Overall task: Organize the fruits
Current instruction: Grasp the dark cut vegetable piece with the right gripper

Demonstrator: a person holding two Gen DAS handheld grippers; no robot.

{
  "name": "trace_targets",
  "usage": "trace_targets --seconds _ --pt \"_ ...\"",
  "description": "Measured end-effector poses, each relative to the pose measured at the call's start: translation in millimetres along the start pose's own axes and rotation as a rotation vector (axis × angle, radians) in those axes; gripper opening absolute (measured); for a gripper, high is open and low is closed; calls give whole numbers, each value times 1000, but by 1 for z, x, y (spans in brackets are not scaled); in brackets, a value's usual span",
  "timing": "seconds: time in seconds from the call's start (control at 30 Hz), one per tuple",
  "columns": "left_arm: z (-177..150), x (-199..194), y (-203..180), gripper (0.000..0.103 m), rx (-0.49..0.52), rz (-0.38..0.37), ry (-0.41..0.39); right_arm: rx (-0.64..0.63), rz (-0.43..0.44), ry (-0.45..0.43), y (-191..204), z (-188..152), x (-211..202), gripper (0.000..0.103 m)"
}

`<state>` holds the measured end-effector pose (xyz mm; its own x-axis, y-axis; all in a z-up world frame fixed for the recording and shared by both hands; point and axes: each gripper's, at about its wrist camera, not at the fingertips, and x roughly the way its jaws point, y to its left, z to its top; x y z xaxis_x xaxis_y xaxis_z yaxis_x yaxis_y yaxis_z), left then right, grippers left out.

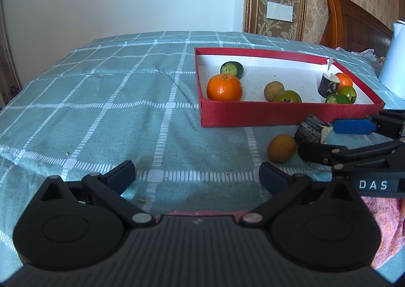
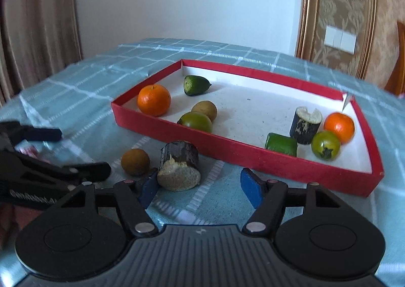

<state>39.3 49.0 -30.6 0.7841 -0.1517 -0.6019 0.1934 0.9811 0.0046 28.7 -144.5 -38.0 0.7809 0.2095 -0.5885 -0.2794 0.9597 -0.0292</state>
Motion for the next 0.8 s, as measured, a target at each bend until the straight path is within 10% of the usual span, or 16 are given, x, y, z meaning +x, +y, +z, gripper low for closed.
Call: trace_targets --seconds 0.2,0.8 --pt "0 0 0 103 0 0 0 -21 25 -18 4 -2 -3 37" --pt "0 0 0 103 0 0 0 -33 -22 -72 6 -8 -20 34"
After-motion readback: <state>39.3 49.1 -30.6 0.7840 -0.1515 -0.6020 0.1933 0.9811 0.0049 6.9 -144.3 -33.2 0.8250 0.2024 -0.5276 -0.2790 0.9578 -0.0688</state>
